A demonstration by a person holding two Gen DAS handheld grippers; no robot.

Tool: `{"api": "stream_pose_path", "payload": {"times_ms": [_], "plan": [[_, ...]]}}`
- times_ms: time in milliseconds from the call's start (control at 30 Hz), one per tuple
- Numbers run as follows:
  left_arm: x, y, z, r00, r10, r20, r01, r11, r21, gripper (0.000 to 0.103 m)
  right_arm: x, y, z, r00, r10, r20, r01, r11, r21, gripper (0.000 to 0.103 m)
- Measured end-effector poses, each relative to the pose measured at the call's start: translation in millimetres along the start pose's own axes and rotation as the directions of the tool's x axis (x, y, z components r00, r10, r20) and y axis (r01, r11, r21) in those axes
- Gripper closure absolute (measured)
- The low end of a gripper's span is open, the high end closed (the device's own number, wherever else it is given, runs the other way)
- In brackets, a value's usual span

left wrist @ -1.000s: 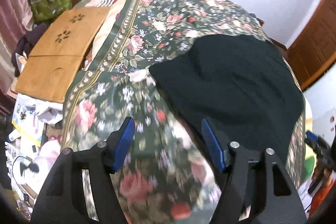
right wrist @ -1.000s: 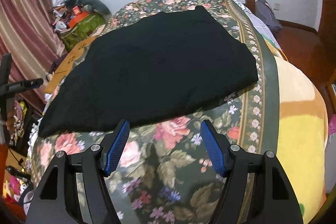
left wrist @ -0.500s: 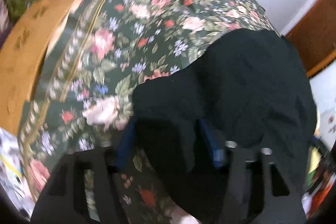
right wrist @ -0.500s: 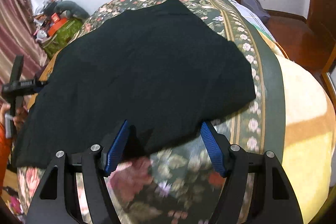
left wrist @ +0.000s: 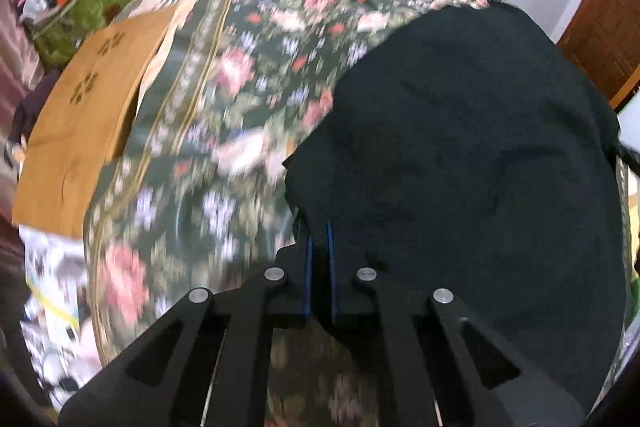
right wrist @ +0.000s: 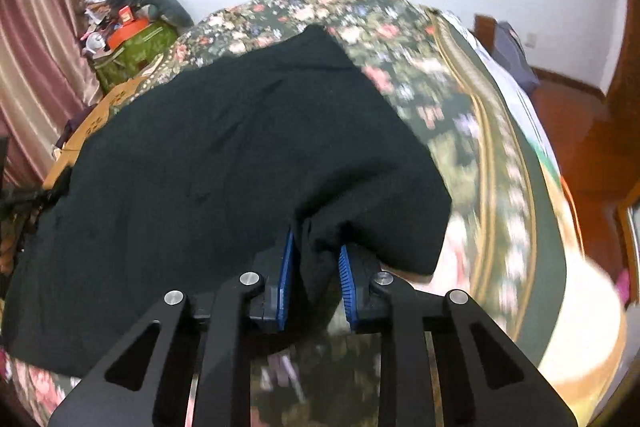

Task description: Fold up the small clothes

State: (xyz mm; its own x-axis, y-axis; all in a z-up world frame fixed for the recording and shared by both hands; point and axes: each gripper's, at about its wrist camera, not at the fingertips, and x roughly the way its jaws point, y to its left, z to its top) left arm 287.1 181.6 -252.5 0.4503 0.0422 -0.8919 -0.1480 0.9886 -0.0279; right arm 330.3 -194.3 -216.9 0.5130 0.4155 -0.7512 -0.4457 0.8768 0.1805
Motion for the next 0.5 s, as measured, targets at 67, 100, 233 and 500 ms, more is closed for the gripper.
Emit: {"api": "stream_pose_path", "payload": {"times_ms": [67,100,233,500], "plan": [[-6.4,-1.5,-15.4,1.0,0.0,-0.028,0.0,1.0,-0.012,0.097,0.6,4.7,8.7,1.0,-0.006,0.0,0.006,1.0,-0.008,0.08],[-10.9,-3.6,-23.7,0.999,-0.002,-0.038,0.001,1.0,-0.014,0.097,-2.1,5.9,9.9,1.0,-0.015,-0.002,0.015,1.0,-0.007,0.078],[-28.1,-13.8,-51.1,0.998,-0.039,-0.055,0.036,0.998,-0.041,0.097,-20.9,5.5,-1.5,0.999,0.033,-0.006,-0.033,0.999,0.038,0.043],[-68.9,-52.4,-84.5,0.998,-0.065,-0.016,0.064,0.997,-0.053,0.097,-77.3,24.6,-64.7,0.99,0.11,-0.084,-0.111,0.994,0.0,0.037]]}}
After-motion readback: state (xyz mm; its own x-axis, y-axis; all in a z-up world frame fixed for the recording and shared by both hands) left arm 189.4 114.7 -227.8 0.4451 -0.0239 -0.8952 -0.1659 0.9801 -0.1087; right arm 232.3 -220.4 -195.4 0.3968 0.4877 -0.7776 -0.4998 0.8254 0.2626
